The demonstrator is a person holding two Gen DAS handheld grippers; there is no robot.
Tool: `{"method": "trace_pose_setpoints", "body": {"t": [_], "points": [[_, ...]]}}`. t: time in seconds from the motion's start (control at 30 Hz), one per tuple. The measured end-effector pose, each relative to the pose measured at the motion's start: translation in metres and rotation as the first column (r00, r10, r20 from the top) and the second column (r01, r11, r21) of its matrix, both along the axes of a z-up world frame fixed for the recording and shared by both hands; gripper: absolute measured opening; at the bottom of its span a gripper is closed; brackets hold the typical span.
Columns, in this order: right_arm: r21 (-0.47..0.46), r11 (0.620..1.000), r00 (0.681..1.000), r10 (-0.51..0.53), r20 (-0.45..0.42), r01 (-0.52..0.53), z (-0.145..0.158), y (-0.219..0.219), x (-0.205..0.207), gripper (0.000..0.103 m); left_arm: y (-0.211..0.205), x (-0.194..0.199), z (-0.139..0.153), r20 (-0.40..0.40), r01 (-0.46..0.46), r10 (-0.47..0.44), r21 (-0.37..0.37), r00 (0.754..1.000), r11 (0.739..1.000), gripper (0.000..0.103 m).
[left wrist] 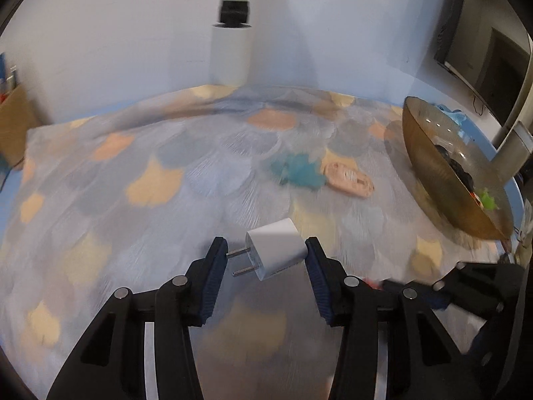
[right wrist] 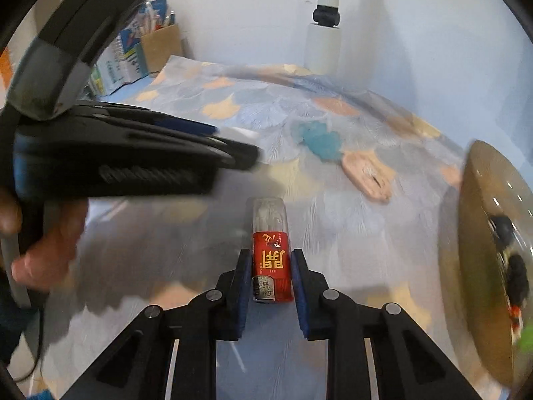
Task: Organize rigid objects
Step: 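Grasp the white plug adapter with the left tool while the right tool grasps the red lighter, then lift and carry the plug adapter and red lighter over the bowl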
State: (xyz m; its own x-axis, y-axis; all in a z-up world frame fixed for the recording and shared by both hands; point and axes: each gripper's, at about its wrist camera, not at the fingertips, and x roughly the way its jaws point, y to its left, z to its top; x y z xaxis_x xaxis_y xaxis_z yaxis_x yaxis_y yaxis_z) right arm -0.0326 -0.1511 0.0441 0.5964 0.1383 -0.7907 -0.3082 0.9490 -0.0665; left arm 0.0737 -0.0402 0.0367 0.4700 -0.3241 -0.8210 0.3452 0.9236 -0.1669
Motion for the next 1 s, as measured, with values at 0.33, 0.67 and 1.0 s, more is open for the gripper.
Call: {"method": "trace_pose_setpoints", "body": {"t": [0.33,0.67,1.0], "points": [[0.069,0.990,0.992,-0.122,-0.040,0.125,0.000,-0.062,-0.091,0.023,0.014,-0.083,-0.006,-0.016,-0.050,0.049,-0.049,0.999,0.998,0.045],[0.057,0.986,0.988,-0.156,-0.015,0.157,-0.010,-0.056,-0.109,0.048,0.003,-0.112,-0.011,-0.012,-0.050,0.049,-0.018,0.999,0.999,0.045],[-0.006,0.998,0.997,-0.066,0.033,0.066,-0.011,-0.024,-0.107,0.023,0.000,-0.116,-0.011,0.000,-0.066,0.066,-0.007,0.998,0.998,0.045]]}}
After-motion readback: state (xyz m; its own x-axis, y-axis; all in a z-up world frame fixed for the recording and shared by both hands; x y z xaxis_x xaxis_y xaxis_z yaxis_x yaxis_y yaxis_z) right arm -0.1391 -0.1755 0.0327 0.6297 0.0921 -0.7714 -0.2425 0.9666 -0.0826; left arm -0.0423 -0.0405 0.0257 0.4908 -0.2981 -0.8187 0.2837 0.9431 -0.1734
